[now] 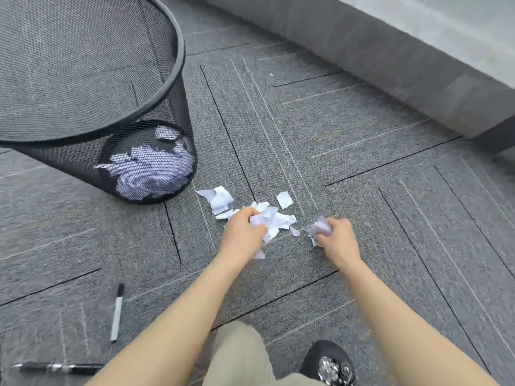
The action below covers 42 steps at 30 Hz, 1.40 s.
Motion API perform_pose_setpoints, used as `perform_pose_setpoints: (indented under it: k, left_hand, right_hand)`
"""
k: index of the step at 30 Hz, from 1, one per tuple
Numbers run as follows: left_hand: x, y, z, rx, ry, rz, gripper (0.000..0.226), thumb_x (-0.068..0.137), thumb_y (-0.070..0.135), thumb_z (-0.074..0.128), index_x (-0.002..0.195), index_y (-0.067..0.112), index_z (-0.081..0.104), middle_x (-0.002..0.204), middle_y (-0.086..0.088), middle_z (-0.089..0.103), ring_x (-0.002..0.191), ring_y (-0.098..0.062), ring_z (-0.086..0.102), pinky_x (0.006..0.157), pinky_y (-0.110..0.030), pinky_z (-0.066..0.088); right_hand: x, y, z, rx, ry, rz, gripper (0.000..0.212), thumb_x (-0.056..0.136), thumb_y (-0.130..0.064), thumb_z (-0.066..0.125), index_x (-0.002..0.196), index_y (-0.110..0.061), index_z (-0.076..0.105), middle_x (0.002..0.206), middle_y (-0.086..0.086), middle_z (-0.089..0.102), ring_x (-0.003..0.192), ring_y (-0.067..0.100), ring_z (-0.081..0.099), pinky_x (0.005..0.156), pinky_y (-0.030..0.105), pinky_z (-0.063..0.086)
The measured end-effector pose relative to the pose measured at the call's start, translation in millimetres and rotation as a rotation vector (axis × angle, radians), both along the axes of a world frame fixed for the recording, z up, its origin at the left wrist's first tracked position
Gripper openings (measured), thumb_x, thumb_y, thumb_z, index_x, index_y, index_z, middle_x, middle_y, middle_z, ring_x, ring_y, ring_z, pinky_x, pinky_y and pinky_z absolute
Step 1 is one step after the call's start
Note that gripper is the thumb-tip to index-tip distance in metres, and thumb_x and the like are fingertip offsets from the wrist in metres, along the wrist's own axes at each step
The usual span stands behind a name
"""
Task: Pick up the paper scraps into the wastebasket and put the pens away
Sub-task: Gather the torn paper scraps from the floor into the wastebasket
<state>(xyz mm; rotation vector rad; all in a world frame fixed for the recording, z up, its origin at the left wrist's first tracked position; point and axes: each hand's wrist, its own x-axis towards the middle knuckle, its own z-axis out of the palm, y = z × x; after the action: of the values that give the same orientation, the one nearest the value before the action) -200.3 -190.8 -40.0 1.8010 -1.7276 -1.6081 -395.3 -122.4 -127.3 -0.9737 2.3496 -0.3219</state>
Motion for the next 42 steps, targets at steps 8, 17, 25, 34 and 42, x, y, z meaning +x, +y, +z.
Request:
perform_pose_setpoints:
  k: [8,17,25,34,42]
  left_hand:
    - [10,-49,117,-0.204,0.231,-0.182,0.012,0.081,0.006,0.059,0.081,0.016,0.054,0.063,0.006,0.044,0.053,-0.009,0.037,0.05,-0.023,0.03]
    - [123,-136,215,-0.566,0.177,0.188,0.01,0.068,0.012,0.063,0.075,0.016,0.057,0.074,-0.001,0.055,0.07,-0.02,0.047,0.064,-0.028,0.037]
    - [183,-145,181,-0.505,-0.13,0.303,0.024,0.086,0.013,0.056,0.108,0.006,0.056,0.115,-0.014,0.061,0.105,-0.03,0.056,0.075,-0.029,0.035]
    - [176,-133,155,-0.641,-0.442,0.157,0.022,0.095,0.023,0.047,0.113,0.013,0.054,0.12,-0.015,0.052,0.108,-0.034,0.053,0.087,-0.041,0.042]
    - [168,-147,151,-0.381,-0.782,-0.042,0.045,0.096,0.034,0.042,0.136,0.016,0.043,0.144,-0.019,0.031,0.129,-0.04,0.039,0.108,-0.049,0.033]
  right_hand:
    - [17,0,38,-0.046,-0.247,-0.19,0.029,0.087,-0.016,0.062,0.113,-0.005,0.059,0.086,0.002,0.065,0.064,0.016,0.055,0.061,0.033,0.053]
    - [137,-125,249,-0.704,-0.667,0.035,0.009,0.085,-0.013,0.065,0.087,-0.02,0.061,0.082,-0.005,0.064,0.072,0.01,0.059,0.064,0.022,0.045]
    - [227,-199,278,-0.595,-0.201,0.513,0.013,0.079,-0.017,0.062,0.089,-0.014,0.054,0.077,-0.002,0.056,0.069,0.014,0.052,0.065,0.028,0.042]
    - [215,-174,254,-0.448,-0.032,0.594,0.029,0.088,-0.029,0.059,0.116,-0.026,0.059,0.126,-0.006,0.058,0.116,0.015,0.052,0.107,0.041,0.03]
    - [152,-112,200,-0.664,-0.369,0.209,0.014,0.089,-0.014,0.055,0.097,-0.024,0.062,0.109,-0.002,0.064,0.102,0.01,0.059,0.089,0.024,0.045]
